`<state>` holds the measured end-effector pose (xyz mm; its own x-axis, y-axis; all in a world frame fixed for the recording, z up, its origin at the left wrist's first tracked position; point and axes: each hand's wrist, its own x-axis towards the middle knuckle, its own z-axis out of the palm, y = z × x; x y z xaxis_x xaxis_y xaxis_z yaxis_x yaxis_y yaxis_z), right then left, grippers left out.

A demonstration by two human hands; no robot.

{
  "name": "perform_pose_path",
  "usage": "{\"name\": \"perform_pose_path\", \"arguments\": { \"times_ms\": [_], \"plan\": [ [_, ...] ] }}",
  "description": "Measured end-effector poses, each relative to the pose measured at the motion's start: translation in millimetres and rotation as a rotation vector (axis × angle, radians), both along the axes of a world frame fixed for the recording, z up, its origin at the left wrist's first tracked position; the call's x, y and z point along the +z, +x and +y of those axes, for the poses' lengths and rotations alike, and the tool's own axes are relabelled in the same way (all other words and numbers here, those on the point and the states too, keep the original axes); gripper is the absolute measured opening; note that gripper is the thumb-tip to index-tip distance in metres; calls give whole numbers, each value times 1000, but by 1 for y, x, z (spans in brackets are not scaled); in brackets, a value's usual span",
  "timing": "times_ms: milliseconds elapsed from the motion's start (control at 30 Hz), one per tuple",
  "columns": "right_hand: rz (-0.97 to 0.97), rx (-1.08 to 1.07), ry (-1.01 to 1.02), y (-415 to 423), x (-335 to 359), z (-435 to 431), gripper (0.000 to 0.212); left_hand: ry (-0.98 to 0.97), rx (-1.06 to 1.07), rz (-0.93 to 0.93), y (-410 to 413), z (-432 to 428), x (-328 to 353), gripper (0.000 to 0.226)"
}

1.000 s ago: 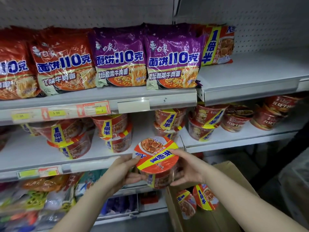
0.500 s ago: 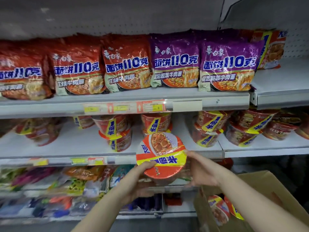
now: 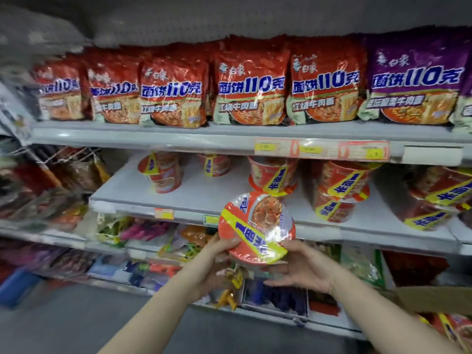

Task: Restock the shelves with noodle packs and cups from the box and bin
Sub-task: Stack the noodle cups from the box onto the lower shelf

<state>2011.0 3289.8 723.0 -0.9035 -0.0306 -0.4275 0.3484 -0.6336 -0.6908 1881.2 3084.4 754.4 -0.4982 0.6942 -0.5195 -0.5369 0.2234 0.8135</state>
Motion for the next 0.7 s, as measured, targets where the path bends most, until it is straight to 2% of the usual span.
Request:
{"name": "perform_pose_path", "arguments": {
  "times_ms": [133,233,333,433,500,567,667,700],
  "plan": [
    [53,47,53,-39,-5,-43,109,-6,29,-51,-13,-32,-11,93],
    [44,109,60,-66,-2,-58,97,-11,129,7,-35,-47,-11,90],
    [-2,66,146,-93,-3,-62,77,-81,169,37,-66,-59,-8,75],
    [-9,-51,360,-118,-4,-63,83,-154,127,20,-98,-56,-4,53],
    [23,-99,419,-133,-1,-59,83,-147,171,32,-116,-43,-2,44],
    [44,-122,442,-151,6,-52,72,-149,259,59,-132,-23,2,44],
    [126,-109,441,-180,14,-41,41,-134,343,146,-164,4,-1,43],
    [153,-102,443,-187,17,-38,39,-134,359,176,-176,12,-3,44]
  ]
}}
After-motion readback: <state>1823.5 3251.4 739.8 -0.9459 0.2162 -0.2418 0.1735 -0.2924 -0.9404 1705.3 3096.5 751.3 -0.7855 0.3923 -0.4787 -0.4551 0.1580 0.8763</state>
